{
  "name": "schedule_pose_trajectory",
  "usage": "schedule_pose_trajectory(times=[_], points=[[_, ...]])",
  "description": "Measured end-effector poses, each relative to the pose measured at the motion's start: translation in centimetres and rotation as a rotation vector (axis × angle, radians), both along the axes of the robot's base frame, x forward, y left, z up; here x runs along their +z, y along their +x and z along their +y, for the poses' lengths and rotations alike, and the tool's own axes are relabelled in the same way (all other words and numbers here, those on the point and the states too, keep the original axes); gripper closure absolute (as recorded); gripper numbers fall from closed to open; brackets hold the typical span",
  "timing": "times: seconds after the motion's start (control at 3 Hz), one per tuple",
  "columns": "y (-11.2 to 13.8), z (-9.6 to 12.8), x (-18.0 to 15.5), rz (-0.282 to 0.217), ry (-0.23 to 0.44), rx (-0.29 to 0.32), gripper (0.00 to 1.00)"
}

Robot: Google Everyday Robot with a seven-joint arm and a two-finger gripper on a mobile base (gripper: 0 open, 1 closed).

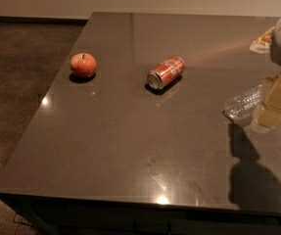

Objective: Place coke can upright

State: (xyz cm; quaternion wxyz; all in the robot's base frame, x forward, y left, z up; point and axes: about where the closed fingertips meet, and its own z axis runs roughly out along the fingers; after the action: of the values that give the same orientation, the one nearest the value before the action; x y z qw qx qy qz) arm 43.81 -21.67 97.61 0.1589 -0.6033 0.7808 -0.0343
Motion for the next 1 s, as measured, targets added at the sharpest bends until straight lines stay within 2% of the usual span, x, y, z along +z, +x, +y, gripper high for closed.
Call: schedule_pose_trajectory(times=[0.67, 1.0], points=[[0.6, 0.3, 0.1, 0.024, 0.006, -0.004, 0.0], [3.8, 1.5, -1.0, 0.064, -0.012, -0.056, 0.0]])
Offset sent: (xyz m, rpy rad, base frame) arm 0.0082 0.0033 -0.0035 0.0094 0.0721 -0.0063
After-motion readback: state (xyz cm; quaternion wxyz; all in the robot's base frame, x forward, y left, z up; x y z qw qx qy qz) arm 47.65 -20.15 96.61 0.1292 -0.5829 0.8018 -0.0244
